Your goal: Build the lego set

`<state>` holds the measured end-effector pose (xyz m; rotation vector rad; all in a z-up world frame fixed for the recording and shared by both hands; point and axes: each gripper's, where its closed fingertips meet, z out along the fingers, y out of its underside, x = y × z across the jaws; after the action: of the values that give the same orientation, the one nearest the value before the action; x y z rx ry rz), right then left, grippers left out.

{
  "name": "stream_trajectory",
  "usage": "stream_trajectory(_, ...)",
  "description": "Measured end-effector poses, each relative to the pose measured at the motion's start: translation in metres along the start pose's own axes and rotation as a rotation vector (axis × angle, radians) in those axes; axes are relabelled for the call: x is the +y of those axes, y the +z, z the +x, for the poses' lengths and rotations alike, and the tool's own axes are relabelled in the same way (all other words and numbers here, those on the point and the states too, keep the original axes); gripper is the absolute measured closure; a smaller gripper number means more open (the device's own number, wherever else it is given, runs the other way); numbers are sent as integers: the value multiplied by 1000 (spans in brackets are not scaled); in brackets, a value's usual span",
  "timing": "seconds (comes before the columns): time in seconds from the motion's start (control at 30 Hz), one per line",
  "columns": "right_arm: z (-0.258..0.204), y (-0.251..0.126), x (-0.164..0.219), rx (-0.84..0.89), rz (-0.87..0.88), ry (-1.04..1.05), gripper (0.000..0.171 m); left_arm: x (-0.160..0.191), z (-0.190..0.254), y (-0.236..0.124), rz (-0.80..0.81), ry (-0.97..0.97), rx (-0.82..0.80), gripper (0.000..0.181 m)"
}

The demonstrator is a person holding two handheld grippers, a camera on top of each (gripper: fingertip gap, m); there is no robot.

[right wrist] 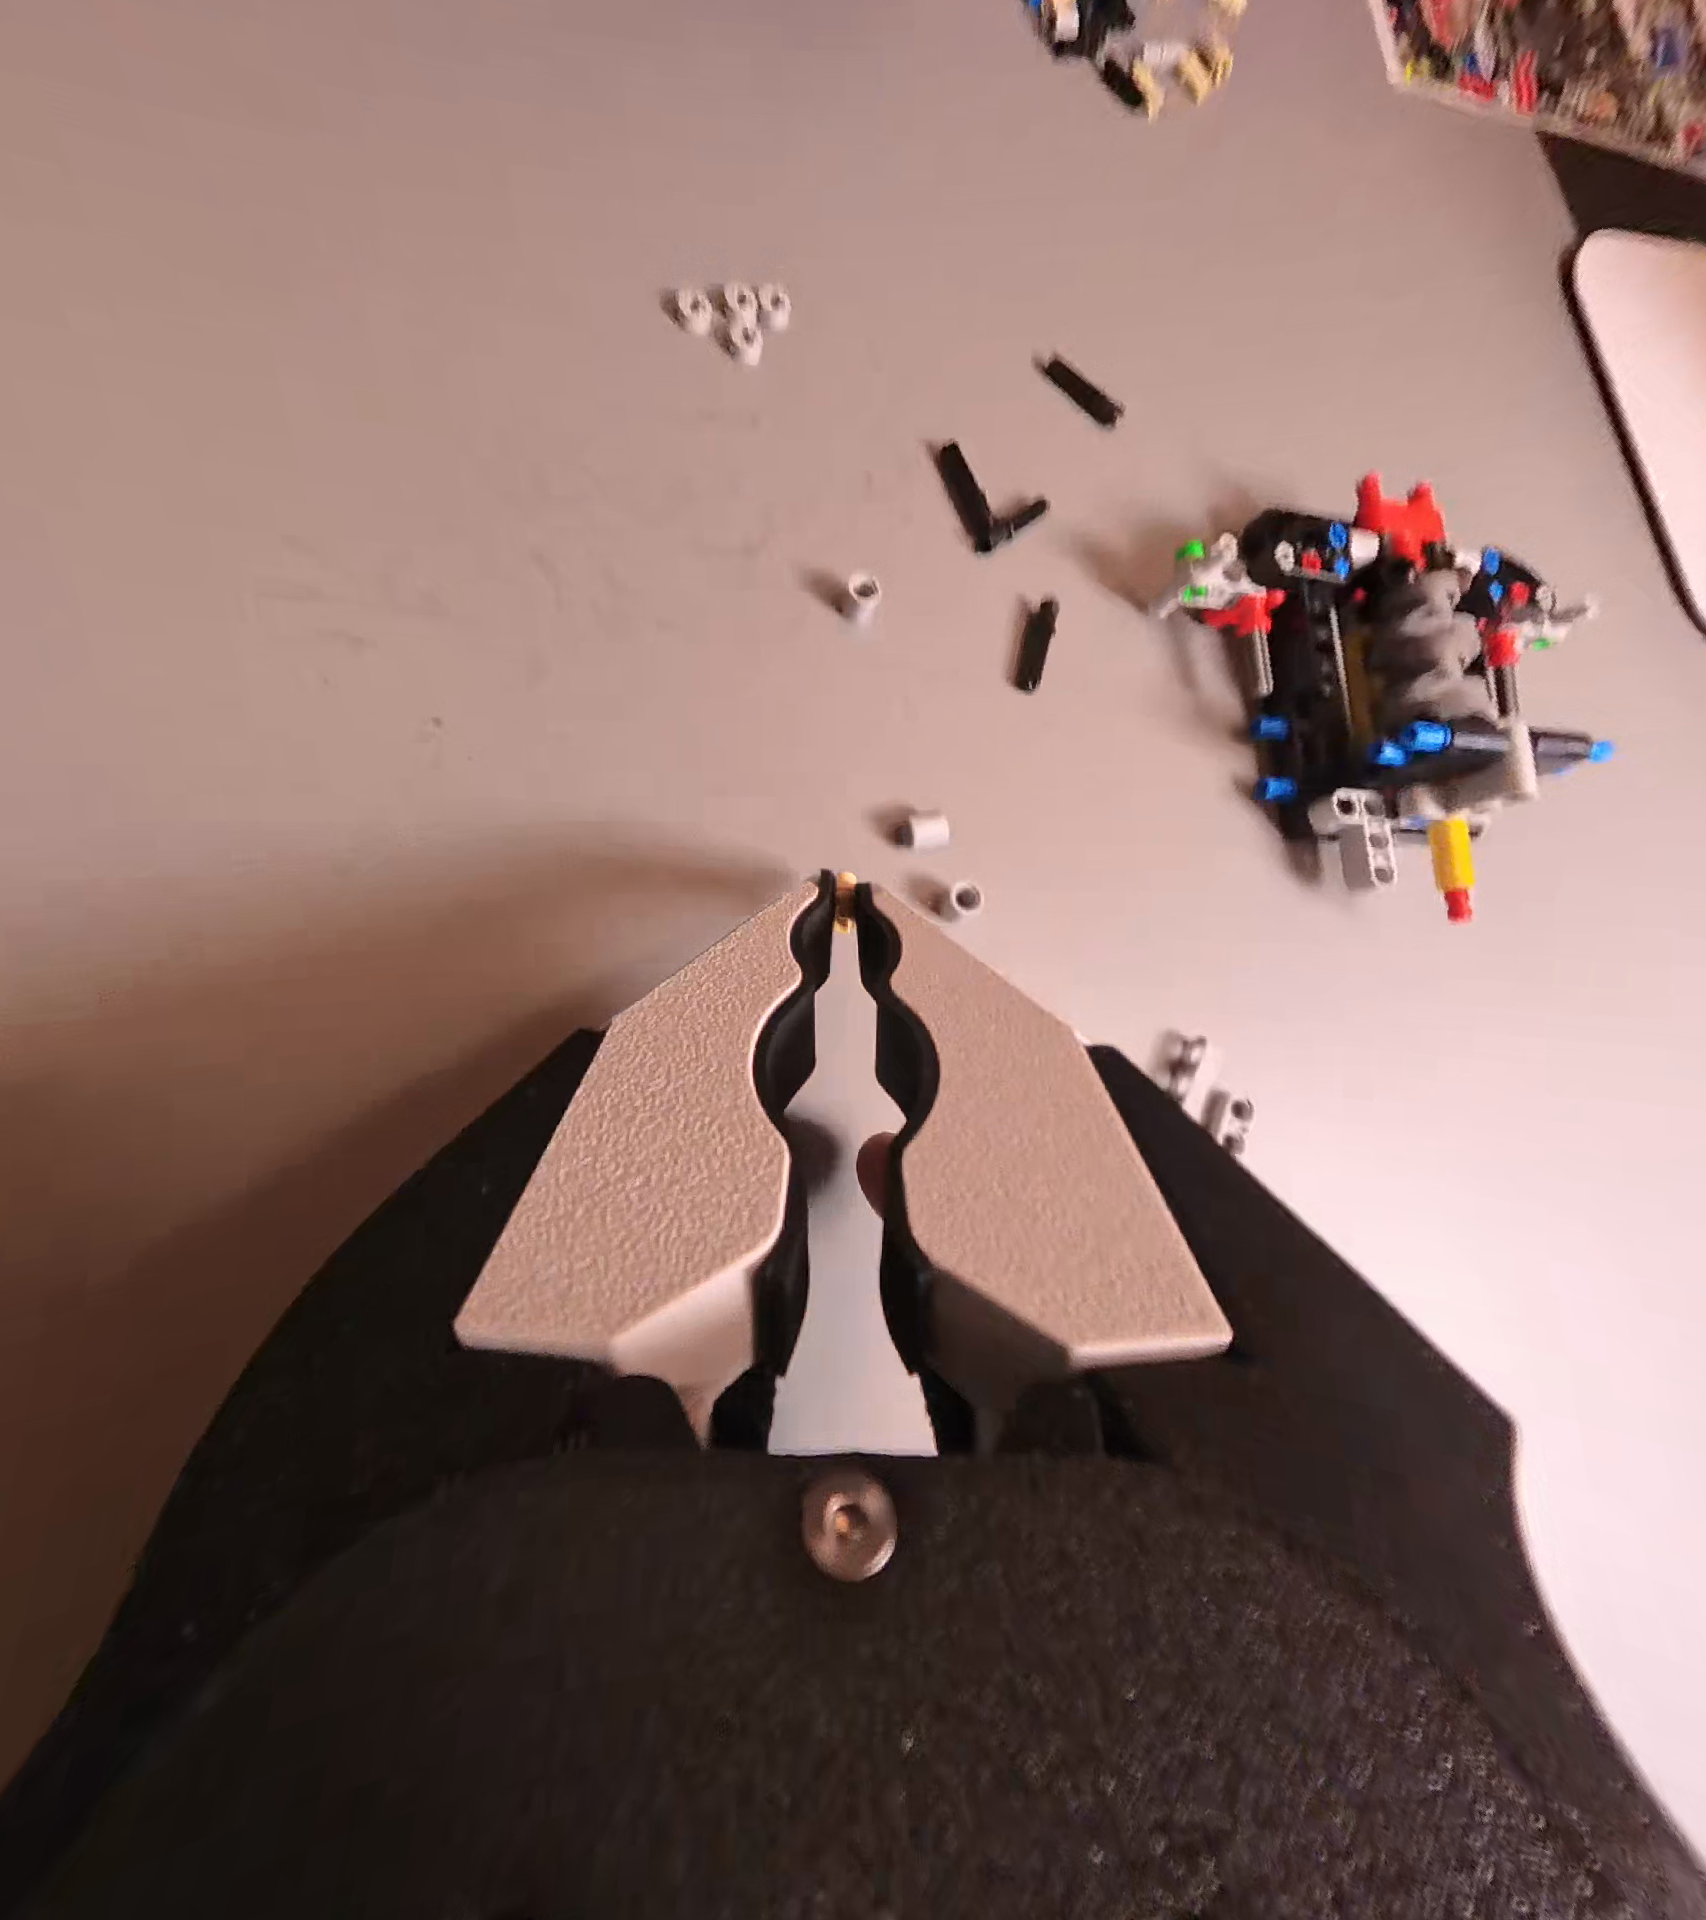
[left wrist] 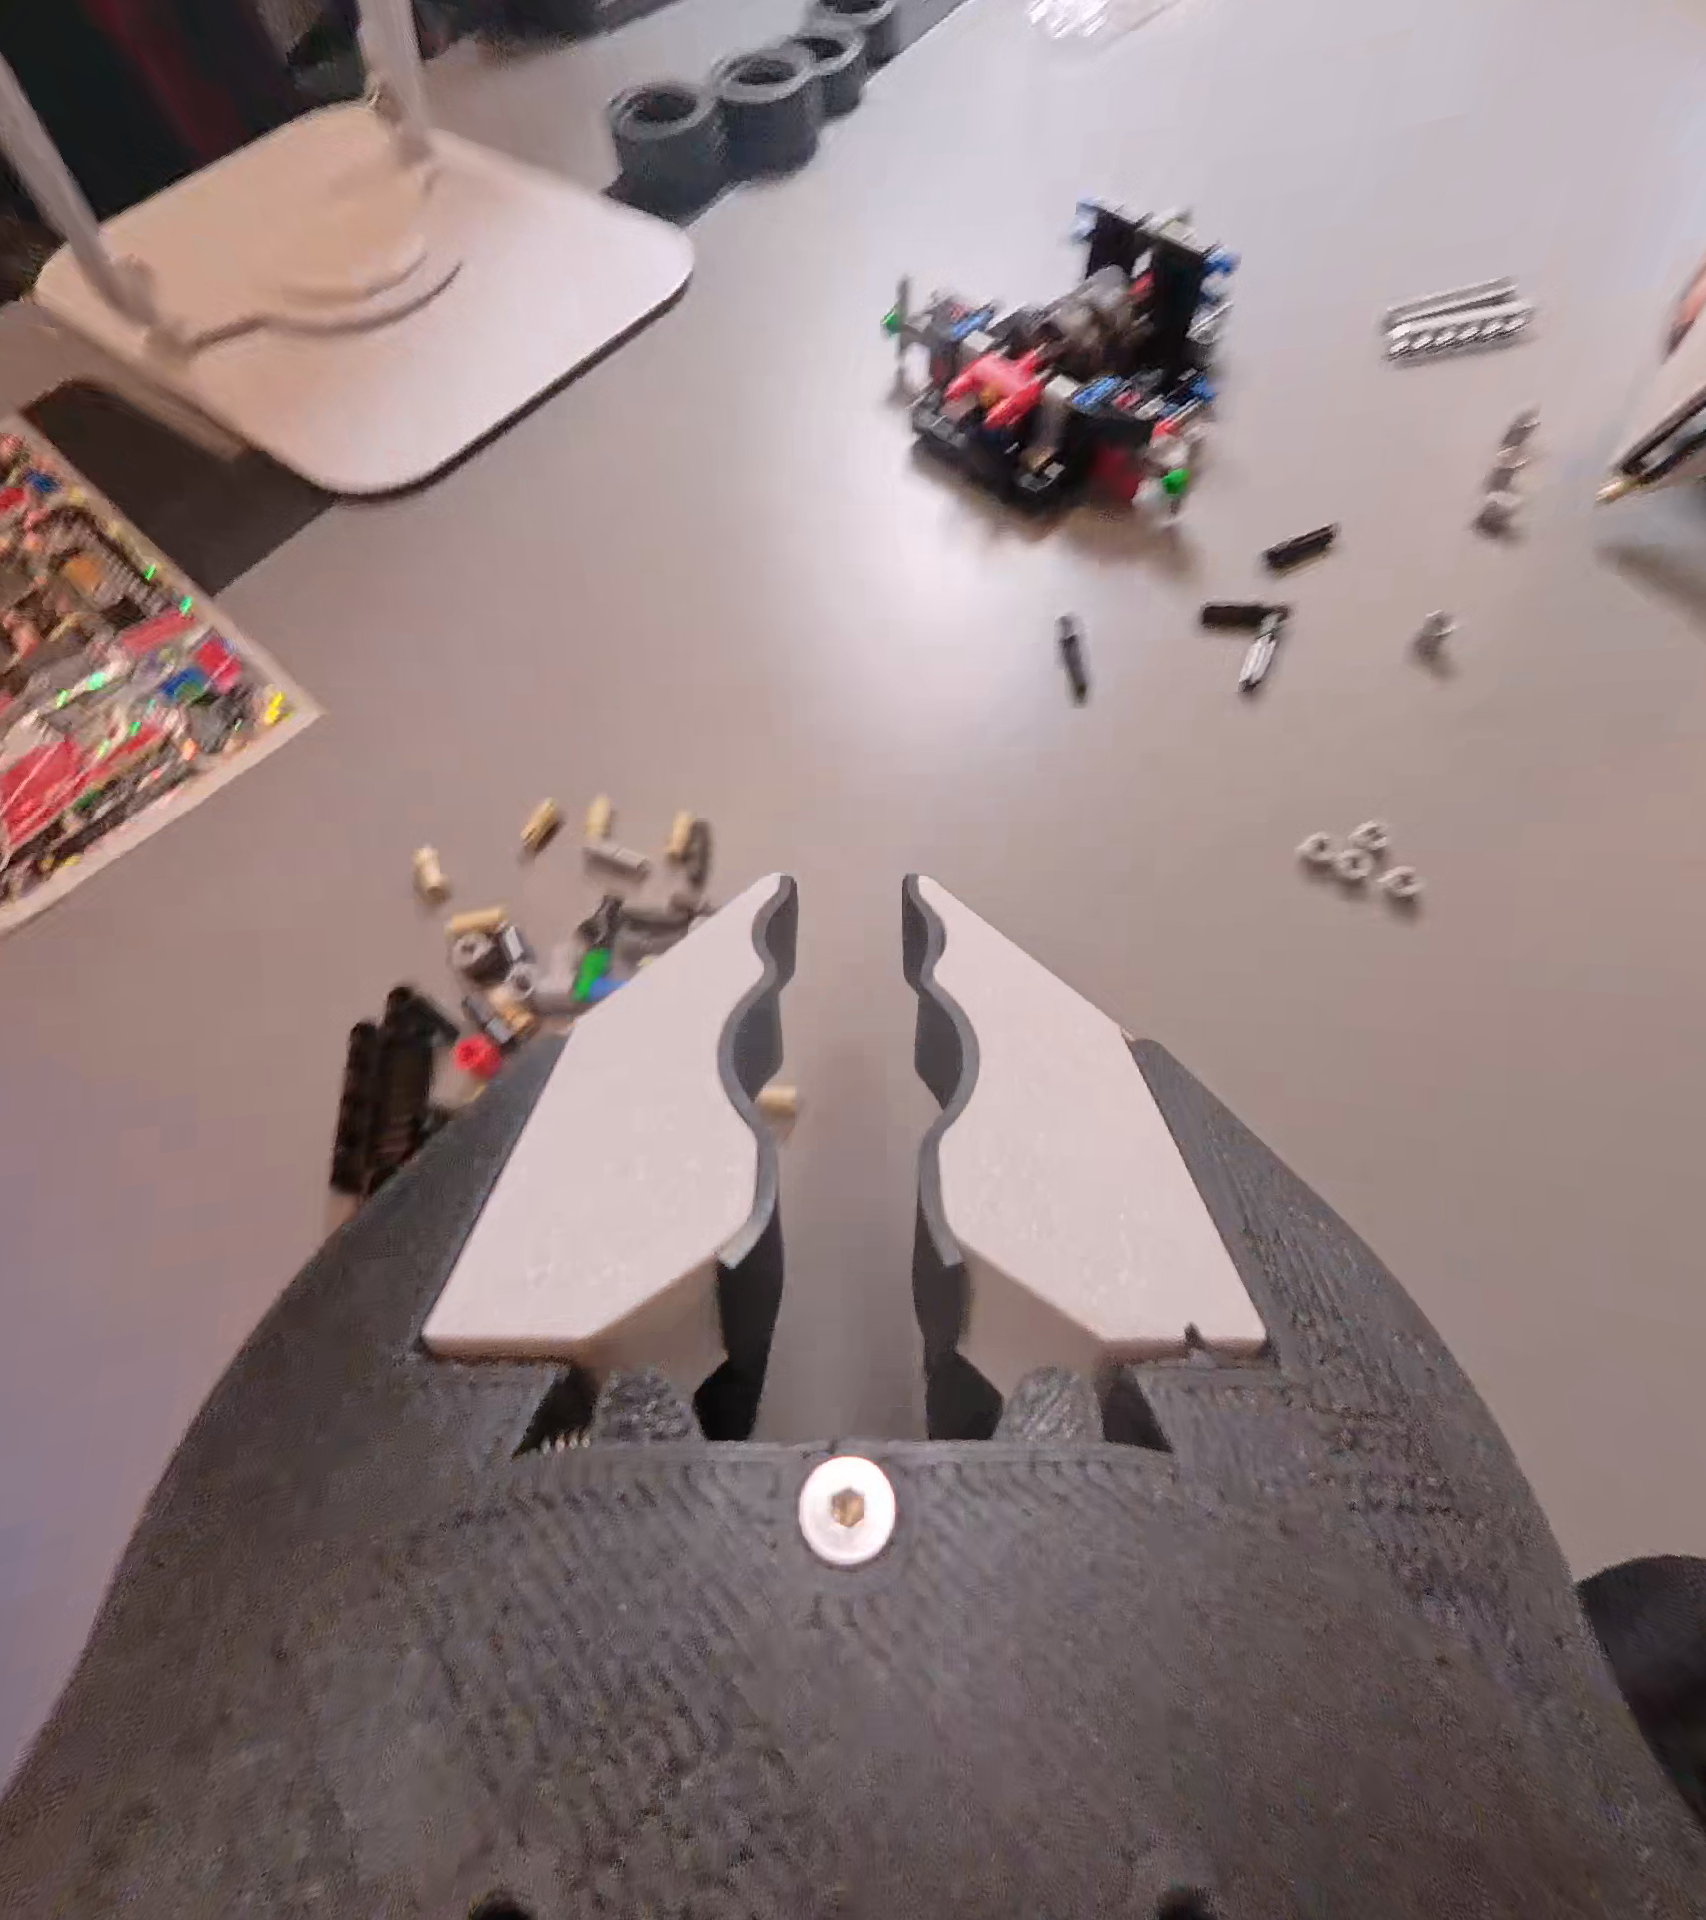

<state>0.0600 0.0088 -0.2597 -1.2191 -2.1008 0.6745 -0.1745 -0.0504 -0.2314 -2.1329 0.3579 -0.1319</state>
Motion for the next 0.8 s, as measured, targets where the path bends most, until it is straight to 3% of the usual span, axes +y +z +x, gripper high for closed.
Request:
stream_trajectory(0.1, 3, 2, 14, 16, -83, -14, 170, 19, -17, -3, -67, -26, -33, 163)
stream_trajectory(0.33, 5, 1, 17, 28, -87, -14, 163, 41, -19, -3, -155, -10, -14, 162)
stream_trajectory(0.63, 9, -24, -1, 37, 99, 33, 155, 52, -18, -4, -217, 39, -18, 160)
stream_trajectory(0.8, 10, -29, -8, 40, 153, 44, 155, 52, -15, -2, -205, 2, 5, 172)
